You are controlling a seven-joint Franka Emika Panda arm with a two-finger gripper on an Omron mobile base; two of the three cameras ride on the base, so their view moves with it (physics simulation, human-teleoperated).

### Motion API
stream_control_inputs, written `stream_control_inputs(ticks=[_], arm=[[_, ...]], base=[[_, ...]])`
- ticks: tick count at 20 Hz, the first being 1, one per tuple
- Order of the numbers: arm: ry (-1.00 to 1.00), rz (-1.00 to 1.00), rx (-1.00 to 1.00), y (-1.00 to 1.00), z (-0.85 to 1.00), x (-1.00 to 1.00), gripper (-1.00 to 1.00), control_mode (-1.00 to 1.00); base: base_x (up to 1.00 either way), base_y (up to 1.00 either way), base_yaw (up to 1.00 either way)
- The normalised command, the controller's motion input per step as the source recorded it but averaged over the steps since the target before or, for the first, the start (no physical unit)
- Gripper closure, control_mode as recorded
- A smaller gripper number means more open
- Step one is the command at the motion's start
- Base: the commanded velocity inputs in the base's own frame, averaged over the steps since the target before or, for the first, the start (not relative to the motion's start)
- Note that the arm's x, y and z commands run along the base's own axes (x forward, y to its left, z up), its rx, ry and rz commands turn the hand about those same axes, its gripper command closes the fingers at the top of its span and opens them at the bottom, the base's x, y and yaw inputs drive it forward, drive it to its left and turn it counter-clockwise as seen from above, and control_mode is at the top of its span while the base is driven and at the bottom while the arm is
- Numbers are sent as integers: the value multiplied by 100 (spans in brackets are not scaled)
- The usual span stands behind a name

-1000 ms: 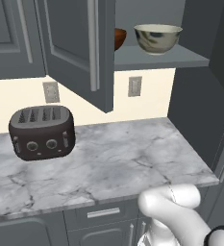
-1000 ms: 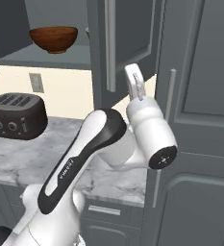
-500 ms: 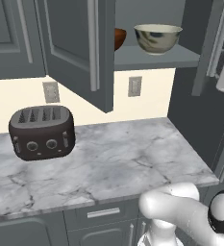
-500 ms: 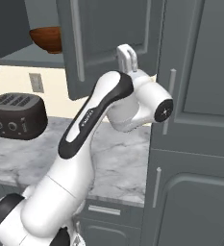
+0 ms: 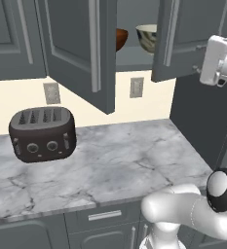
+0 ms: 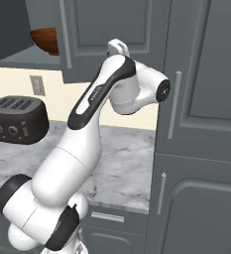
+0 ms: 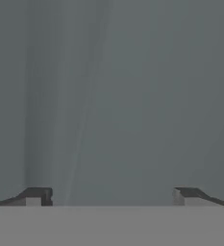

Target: Open the cabinet. Pick the bowls from the counter and place them in the cabinet. Then close the cabinet.

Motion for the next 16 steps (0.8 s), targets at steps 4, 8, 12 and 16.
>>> stream_control_inputs(ticks=[4, 8, 12, 16], arm=[[-2, -34, -24, 54, -2, 80, -100, -100], [0, -46, -16, 47, -3, 86, -100, -100], [0, -52, -10, 38, -2, 93, -100, -100], [0, -9, -1, 10, 0, 12, -100, -100]], base=[[0, 0, 0], [0, 0, 0], [0, 0, 0], [0, 0, 0]])
